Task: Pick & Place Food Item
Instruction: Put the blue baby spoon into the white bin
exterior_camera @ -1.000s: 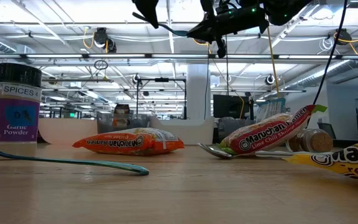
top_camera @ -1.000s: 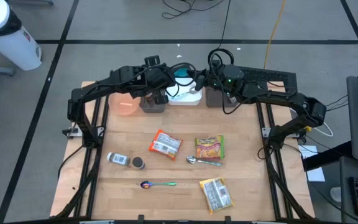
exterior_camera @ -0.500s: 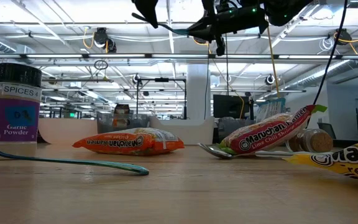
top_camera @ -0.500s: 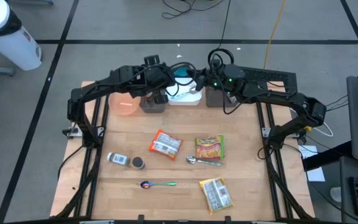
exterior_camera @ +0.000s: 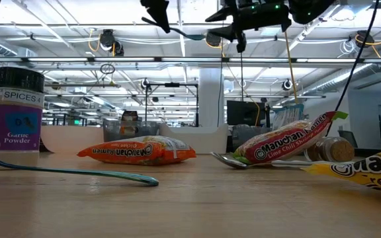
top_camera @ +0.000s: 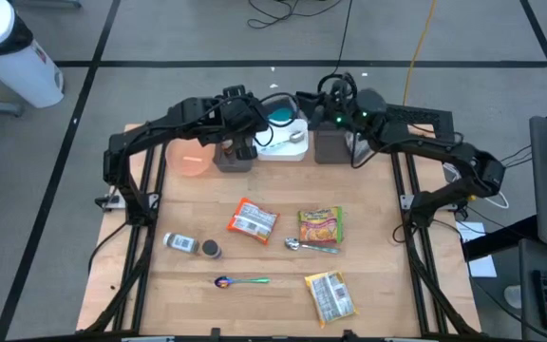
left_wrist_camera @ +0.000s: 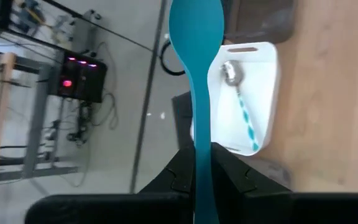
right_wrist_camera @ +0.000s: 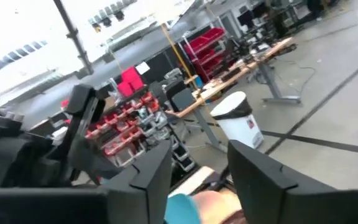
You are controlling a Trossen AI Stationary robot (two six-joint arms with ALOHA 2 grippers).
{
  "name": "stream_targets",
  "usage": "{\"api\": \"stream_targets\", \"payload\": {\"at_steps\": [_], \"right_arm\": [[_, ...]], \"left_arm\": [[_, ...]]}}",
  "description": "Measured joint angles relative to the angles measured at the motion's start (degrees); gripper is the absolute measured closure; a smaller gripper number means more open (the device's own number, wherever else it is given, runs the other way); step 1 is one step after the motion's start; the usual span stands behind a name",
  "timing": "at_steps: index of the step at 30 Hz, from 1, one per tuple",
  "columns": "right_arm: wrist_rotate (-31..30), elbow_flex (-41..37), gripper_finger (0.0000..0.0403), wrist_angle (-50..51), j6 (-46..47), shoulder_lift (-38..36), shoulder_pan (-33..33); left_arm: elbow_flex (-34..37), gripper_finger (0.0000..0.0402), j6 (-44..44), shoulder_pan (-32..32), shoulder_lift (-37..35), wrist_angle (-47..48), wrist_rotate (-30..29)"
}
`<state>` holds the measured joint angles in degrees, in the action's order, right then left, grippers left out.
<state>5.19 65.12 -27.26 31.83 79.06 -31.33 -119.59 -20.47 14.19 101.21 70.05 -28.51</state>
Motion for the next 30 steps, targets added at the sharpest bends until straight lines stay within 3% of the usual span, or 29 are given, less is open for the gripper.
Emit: {"api": "stream_targets", "payload": {"at_steps": [3, 7, 14, 21, 30], "right_arm": [[2.1, 0.0, 0.0231, 0.0, -1.0, -1.8, -1.6], [5.4, 0.0, 0.0225, 1.6, -1.7, -4.2, -4.0], [5.5, -2.3, 0.0231, 5.5, -4.7, -10.0, -6.6], [5.5, -8.4, 0.0229, 6.3, -3.9, -15.4, -8.0], [5.6, -16.0, 0.0234, 6.3, -0.4, -19.7, -8.1]], "left_arm": [[0.0, 0.0373, 1.5, 2.3, 0.0, -0.8, 4.5], [0.0, 0.0373, 4.7, 7.0, 0.0, -4.1, 15.3], [1.6, 0.0373, 12.6, 15.1, 0.1, -12.2, 29.2], [8.3, 0.0373, 16.6, 17.1, 0.1, -19.0, 34.7], [19.1, 0.0373, 21.6, 16.4, 0.1, -31.3, 36.0]]}}
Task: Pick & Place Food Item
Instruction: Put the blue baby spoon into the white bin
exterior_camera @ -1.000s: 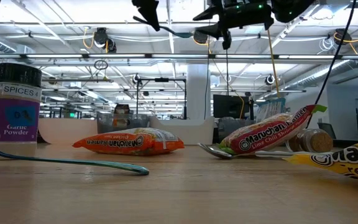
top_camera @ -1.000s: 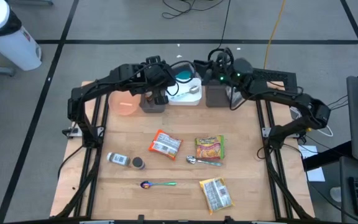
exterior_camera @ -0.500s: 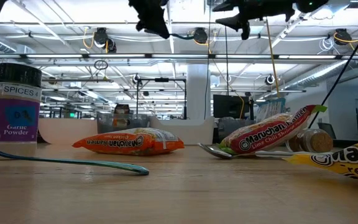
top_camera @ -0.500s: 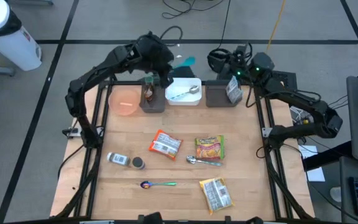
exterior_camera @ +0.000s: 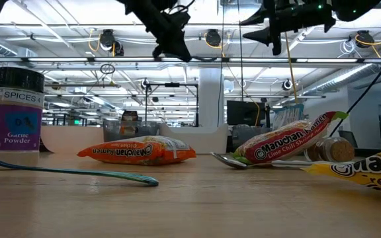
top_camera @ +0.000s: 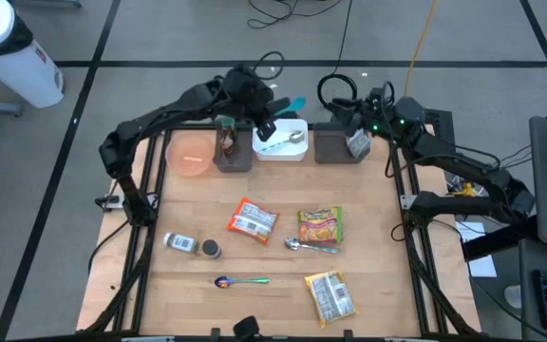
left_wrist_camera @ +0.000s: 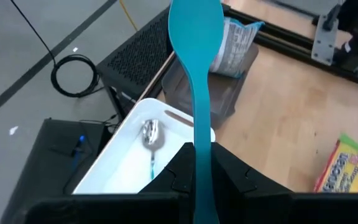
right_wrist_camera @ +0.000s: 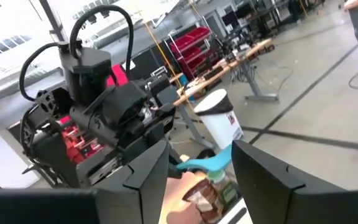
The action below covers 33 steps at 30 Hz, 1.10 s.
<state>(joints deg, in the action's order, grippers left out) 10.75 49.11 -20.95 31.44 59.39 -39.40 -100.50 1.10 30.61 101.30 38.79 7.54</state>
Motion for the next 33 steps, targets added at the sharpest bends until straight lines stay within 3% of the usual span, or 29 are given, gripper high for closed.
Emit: {"api": "stream_targets", "payload": {"at_steps": [7, 14, 19, 33], "right_arm": [[0.0, -3.5, 0.0235, -0.1, 2.6, -1.6, 0.0], [0.3, -4.1, 0.0234, -0.2, 2.9, -1.7, 0.1], [3.0, -4.1, 0.0236, -0.1, 3.8, -1.7, 0.1], [3.0, -4.1, 0.0240, 0.2, 3.7, -1.7, 0.1]], "left_arm": [[5.8, 0.0373, 3.6, 0.0, 0.1, -6.6, 0.1], [4.6, 0.0373, 5.0, -0.3, 7.0, -9.0, 1.8], [4.4, 0.0373, 5.5, -0.3, 10.2, -8.0, 3.2], [4.3, 0.0373, 3.8, 1.6, 14.8, -5.7, 0.5]]}}
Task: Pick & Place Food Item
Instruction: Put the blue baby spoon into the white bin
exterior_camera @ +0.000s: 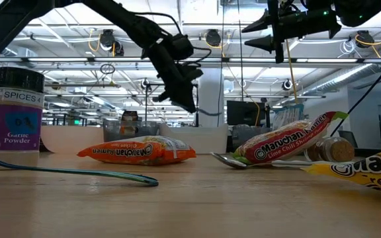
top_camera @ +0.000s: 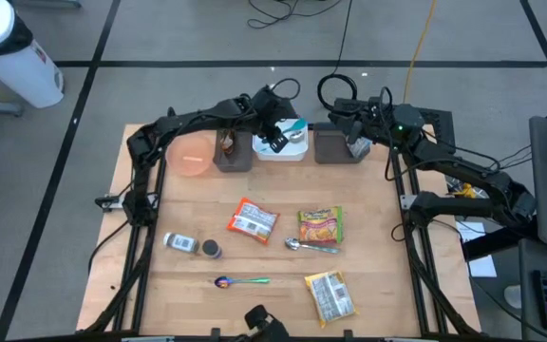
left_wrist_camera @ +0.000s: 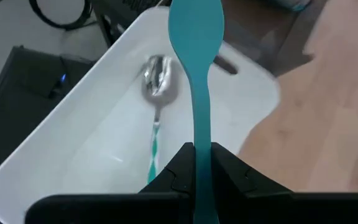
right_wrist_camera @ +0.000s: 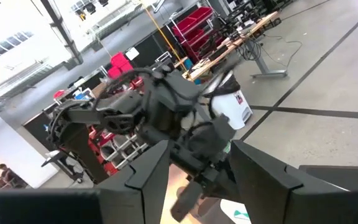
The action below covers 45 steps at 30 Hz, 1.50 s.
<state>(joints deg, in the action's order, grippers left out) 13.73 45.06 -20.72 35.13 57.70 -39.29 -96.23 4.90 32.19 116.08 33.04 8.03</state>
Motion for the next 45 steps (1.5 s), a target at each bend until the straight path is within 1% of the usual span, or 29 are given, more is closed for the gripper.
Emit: {"api": "stream_targets", "payload": {"at_steps": [15, 31, 45], "right_arm": [[0.1, 0.0, 0.0243, 0.5, 0.2, -0.1, 0.0], [0.1, 0.0, 0.0247, 0.9, 0.5, -0.1, 0.0], [0.0, 0.0, 0.0248, 1.0, 0.4, -0.1, 0.0]], "left_arm": [[0.0, 0.0373, 0.2, 0.1, 4.7, 0.2, 1.0], [0.0, 0.0373, 0.2, 0.4, 7.1, 0.1, 0.9], [0.0, 0.0373, 0.0, 0.8, 8.6, -0.2, -0.5]]}}
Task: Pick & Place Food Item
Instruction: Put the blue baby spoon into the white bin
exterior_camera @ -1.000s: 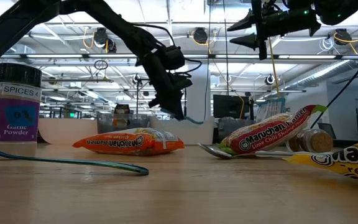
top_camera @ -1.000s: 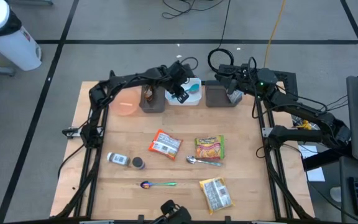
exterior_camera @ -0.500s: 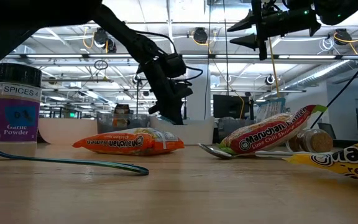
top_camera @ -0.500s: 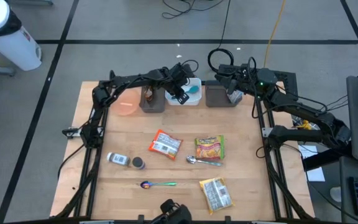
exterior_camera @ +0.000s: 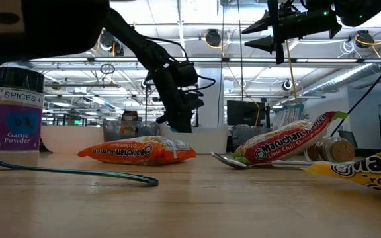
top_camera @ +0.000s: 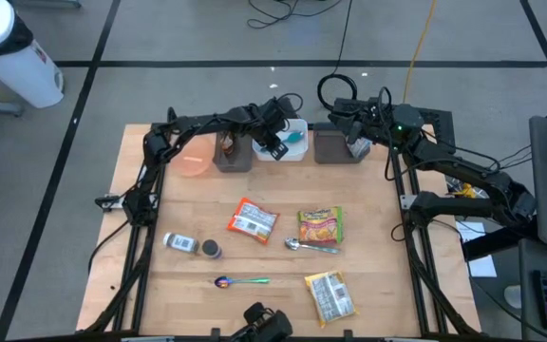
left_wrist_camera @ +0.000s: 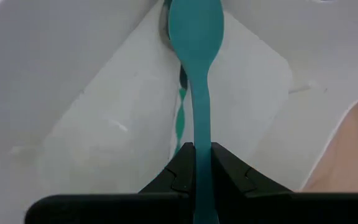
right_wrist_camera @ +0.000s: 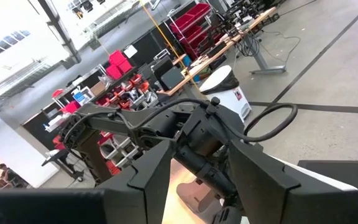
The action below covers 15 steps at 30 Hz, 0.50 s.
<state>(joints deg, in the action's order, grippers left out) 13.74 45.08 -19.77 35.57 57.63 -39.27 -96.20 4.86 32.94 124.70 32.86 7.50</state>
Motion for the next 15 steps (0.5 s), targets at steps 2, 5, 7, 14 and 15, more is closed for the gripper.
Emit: {"api": "stream_targets", "payload": {"at_steps": [2, 5, 7, 14, 15], "right_arm": [[0.0, 0.0, 0.0248, 0.0, 0.0, 0.0, 0.0], [0.0, 0.0, 0.0248, 0.0, 0.0, 0.0, 0.0], [0.0, 0.0, 0.0248, 0.0, -0.1, 0.0, 0.0], [0.0, 0.0, 0.0248, 0.0, -0.2, 0.0, 0.0], [0.0, 0.0, 0.0248, 0.0, -0.2, 0.0, 0.0]], "left_arm": [[0.0, 0.0373, 0.0, 0.1, 0.0, -0.1, 0.0], [0.0, 0.0373, 0.0, 0.1, 0.0, -0.1, 0.0], [0.0, 0.0373, 0.0, 0.1, 0.0, -0.1, 0.0], [0.0, 0.0373, 0.2, 0.1, 0.0, -0.1, 0.0], [0.0, 0.0373, 0.3, 0.1, 0.0, -0.2, 0.0]]}}
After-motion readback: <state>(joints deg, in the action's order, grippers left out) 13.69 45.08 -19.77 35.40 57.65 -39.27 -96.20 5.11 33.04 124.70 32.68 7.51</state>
